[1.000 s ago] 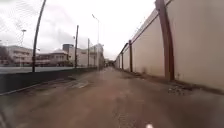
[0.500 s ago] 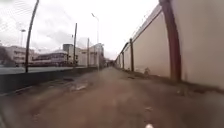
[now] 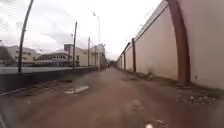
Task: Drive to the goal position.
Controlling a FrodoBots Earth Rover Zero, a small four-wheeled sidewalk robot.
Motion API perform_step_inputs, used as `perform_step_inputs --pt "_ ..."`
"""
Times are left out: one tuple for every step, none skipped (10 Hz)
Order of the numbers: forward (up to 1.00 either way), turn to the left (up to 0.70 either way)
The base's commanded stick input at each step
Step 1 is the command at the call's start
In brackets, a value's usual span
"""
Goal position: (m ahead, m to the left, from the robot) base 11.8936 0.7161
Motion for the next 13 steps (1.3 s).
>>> perform_step_inputs --pt "0.7 0.0" --pt "0.7 0.0" --pt "0.7 0.0" --pt "0.7 0.0" --pt "0.7 0.0" --pt "0.7 0.0" --pt "0.7 0.0" --pt "0.7 0.0" --pt "0.7 0.0" --pt "0.7 0.0" --pt "0.7 0.0" --pt "0.7 0.0" --pt "0.7 0.0"
